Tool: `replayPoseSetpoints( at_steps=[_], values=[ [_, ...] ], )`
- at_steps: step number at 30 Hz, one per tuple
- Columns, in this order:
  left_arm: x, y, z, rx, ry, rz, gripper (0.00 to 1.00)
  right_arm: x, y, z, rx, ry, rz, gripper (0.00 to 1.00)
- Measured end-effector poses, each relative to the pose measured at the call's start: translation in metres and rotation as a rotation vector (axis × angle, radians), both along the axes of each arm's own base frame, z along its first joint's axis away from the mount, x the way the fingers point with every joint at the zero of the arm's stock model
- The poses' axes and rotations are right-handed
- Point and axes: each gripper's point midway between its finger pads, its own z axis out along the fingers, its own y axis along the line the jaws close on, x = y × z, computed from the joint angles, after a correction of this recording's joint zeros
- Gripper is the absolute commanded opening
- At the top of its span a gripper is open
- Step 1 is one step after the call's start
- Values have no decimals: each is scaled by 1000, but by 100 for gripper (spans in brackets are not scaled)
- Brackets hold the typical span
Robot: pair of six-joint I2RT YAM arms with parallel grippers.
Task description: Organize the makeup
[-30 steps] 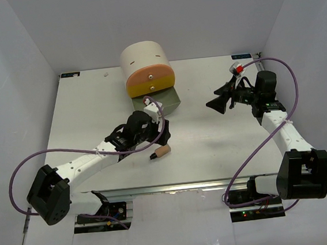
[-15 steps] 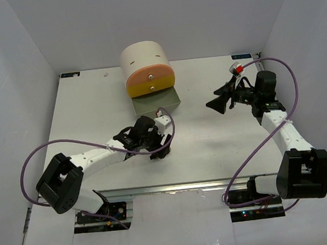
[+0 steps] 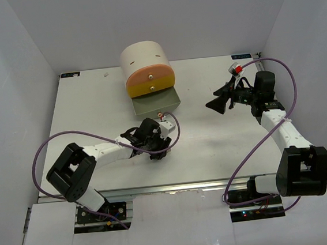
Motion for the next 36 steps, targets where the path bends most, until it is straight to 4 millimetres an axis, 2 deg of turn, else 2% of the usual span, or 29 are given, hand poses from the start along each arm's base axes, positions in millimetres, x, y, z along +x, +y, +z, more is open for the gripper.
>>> replayPoseSetpoints(
  at_steps=[4, 11, 16, 22, 26, 32, 36],
  values=[
    [5, -4, -4, 7, 7, 7, 31, 0, 0, -1, 0, 3, 0, 92],
    [8, -5, -3, 9, 2, 18, 17, 0, 0, -1, 0, 3, 0, 93],
    [11, -2, 9, 2, -30, 33, 16, 0, 0, -1, 0, 4, 0, 92],
    [21, -5, 47, -61, -138, 36, 19, 1, 0, -3, 0, 8, 0, 92],
    [33, -8, 63, -59, -211, 16, 20, 1, 0, -3, 0, 9, 0, 93],
    [65, -17, 100, -42, -368, -11, 22, 1, 0, -3, 1, 9, 1, 93],
    [100, -34, 125, -1, -490, -40, 24, 0, 1, -2, 3, 9, 6, 92]
  ],
)
